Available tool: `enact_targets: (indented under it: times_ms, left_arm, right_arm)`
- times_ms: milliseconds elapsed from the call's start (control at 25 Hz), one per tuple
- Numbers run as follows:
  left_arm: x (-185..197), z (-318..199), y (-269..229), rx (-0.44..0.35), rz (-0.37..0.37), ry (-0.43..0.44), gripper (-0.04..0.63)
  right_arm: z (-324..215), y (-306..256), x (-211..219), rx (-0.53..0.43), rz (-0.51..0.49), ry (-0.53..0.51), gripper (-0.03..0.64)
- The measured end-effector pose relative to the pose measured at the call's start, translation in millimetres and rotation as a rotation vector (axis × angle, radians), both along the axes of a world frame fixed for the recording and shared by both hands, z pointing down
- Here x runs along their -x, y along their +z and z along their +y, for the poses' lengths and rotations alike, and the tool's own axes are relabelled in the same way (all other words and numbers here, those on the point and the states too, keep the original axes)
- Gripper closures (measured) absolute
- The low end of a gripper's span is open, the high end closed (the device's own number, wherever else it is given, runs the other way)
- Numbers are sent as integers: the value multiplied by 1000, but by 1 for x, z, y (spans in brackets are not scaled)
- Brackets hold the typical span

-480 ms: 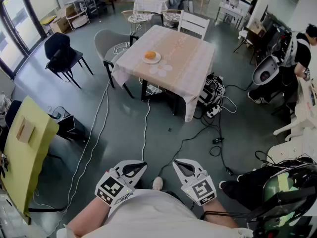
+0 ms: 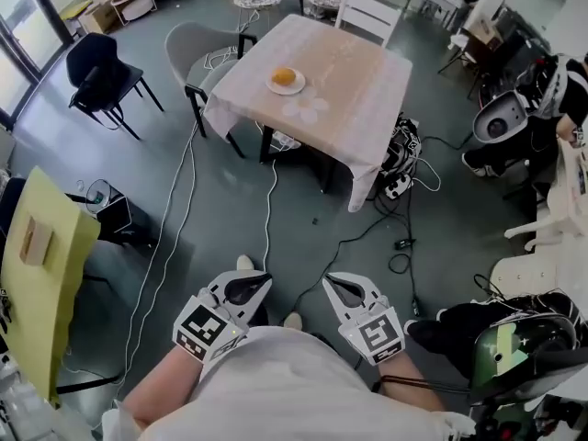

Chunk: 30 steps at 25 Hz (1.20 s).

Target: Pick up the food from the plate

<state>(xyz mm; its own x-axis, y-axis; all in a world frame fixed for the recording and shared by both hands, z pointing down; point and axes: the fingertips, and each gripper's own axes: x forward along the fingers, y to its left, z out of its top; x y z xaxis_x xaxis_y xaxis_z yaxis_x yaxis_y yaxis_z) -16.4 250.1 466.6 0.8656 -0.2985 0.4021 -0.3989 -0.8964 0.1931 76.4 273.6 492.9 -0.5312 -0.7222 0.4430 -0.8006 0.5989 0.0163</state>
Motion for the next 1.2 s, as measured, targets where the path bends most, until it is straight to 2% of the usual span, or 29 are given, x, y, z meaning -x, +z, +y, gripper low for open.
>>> enact_targets:
  times_ms: [240, 480, 680, 840, 1000, 1200]
  left_arm:
    - [15, -102, -17, 6, 40, 52, 587]
    - [60, -188, -20, -38, 44, 117, 588]
    - [86, -250, -35, -73, 70, 31, 586]
    - [86, -285, -31, -32, 105, -34, 552]
    - [67, -335, -29, -31, 101, -84, 491]
    - [26, -401, -52, -50, 108, -190, 480]
  right_arm:
    - [-100, -14, 20, 5, 40, 33, 606]
    - [-199, -18, 39, -28, 33, 103, 604]
    - [-262, -20, 54, -10, 48, 52, 599]
    - [-325, -12, 44, -20, 59, 8, 488]
    - [-403, 4, 22, -43, 107, -68, 454]
    - [-505, 27, -13, -53, 175, -190, 424]
